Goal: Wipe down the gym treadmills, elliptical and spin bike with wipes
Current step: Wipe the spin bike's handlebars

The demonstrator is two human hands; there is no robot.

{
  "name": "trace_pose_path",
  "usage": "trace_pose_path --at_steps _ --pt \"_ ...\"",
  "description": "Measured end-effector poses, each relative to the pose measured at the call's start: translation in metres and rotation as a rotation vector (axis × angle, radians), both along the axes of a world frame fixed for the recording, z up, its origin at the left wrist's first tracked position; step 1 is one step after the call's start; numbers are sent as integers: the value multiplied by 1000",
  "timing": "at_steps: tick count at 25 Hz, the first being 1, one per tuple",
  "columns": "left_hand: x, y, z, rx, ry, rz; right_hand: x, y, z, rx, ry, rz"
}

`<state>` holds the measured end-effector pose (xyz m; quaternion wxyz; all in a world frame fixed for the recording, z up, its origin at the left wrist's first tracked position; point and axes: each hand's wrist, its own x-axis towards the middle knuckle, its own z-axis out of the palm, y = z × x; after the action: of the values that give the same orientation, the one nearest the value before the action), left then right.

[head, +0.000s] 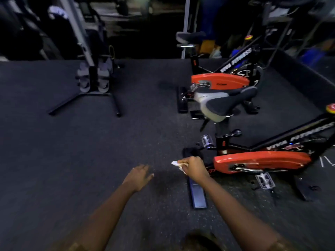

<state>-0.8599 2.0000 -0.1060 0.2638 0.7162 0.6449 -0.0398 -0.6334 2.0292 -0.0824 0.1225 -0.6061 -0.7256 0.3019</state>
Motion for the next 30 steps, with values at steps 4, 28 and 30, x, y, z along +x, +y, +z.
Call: trace_pose_path --at_steps 4,28,30 --pt "-81 -2 -5 -14 -55 169 -78 15 2 -29 -10 97" --pt "-162 588 29 41 -26 -441 -164 494 5 24 -182 -507" --pt "-135 656 29 72 -34 -566 -146 526 6 66 -158 -695"
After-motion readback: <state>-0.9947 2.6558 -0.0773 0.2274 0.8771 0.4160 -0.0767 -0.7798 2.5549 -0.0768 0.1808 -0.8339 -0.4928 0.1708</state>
